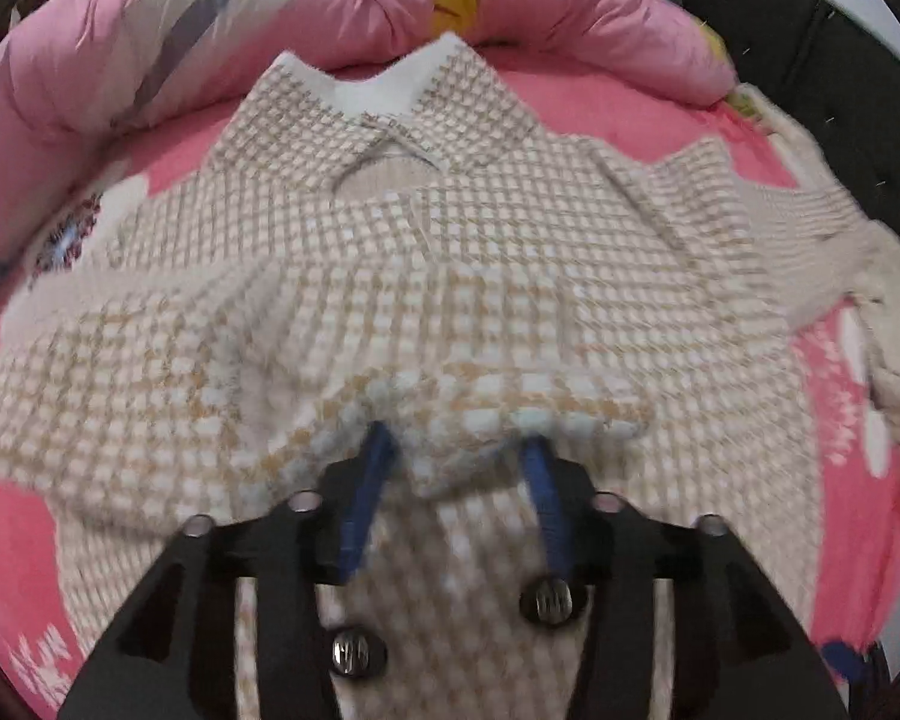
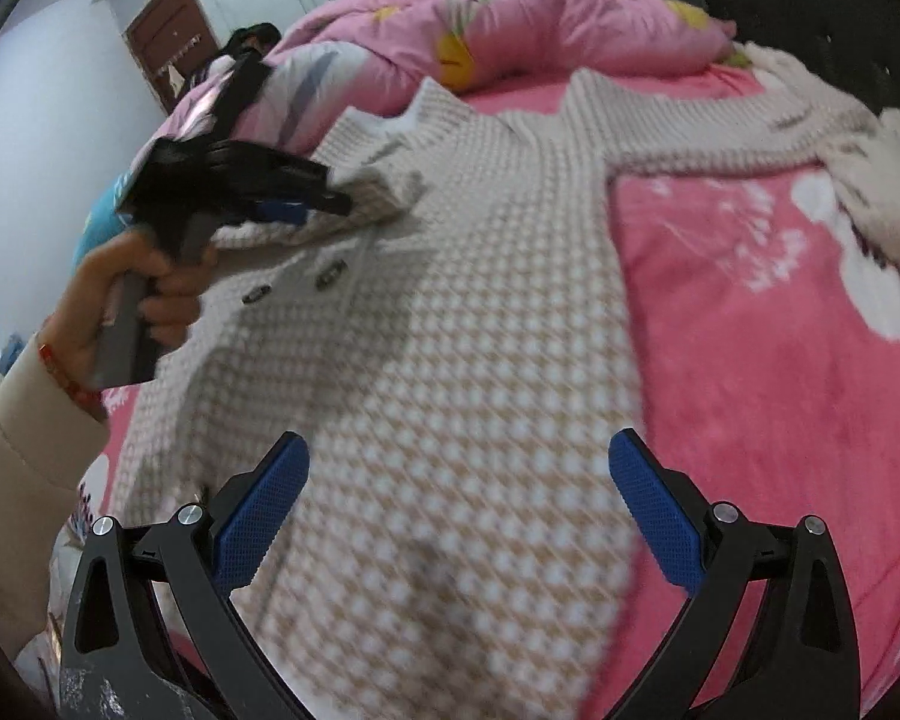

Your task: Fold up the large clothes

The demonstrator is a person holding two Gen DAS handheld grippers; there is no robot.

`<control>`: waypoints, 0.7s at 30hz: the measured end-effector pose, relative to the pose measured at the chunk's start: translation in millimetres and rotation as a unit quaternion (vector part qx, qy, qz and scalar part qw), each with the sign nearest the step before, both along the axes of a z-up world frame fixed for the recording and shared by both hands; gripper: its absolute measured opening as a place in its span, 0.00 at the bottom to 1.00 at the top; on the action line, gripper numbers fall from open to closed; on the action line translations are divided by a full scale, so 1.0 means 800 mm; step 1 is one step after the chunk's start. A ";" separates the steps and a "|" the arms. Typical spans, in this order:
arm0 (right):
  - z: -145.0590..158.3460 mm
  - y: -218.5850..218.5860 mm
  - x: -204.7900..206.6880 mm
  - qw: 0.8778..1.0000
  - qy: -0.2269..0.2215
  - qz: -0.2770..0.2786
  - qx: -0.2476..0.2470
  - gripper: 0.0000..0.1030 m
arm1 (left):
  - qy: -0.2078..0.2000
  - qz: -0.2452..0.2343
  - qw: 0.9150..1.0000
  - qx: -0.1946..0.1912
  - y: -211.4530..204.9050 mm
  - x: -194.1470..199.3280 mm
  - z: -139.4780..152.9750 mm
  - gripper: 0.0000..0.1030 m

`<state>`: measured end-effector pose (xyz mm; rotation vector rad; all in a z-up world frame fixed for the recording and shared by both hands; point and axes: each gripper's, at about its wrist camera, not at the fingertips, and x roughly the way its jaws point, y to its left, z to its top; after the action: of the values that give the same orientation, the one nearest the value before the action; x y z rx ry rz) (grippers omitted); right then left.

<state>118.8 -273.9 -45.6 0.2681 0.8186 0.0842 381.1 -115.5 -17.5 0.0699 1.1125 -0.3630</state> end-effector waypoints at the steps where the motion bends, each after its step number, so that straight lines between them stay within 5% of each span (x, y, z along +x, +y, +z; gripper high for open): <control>1: 0.001 -0.008 -0.004 1.000 0.000 -0.002 0.007 0.93 | -0.012 0.001 1.000 -0.013 0.013 -0.012 0.015 0.68; 2: 0.003 -0.015 -0.007 1.000 -0.001 -0.006 0.014 0.93 | -0.026 0.002 0.999 -0.019 0.022 -0.022 0.027 0.83; 3: 0.005 -0.017 -0.009 1.000 -0.002 -0.010 0.018 0.93 | -0.054 0.000 0.998 -0.029 0.038 -0.040 0.050 0.86; 6: 0.008 -0.037 -0.025 0.999 -0.008 -0.022 0.043 0.93 | -0.091 -0.001 0.995 -0.045 0.081 -0.088 0.097 0.89; 10: -0.002 -0.059 -0.045 0.995 0.007 -0.030 0.091 0.93 | -0.103 0.036 0.992 -0.058 0.148 -0.156 0.106 0.89; 16: -0.045 -0.081 -0.061 0.979 0.084 -0.014 0.187 0.89 | -0.078 0.125 0.987 -0.062 0.246 -0.272 0.028 0.84; 21: -0.039 -0.074 -0.088 0.974 0.101 0.013 0.200 0.82 | 0.001 0.175 0.975 -0.139 0.285 -0.335 -0.038 0.55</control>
<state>48.2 -333.2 -76.7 0.6549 1.0055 0.2502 113.5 112.2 -48.2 -0.3715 1.0438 -0.1983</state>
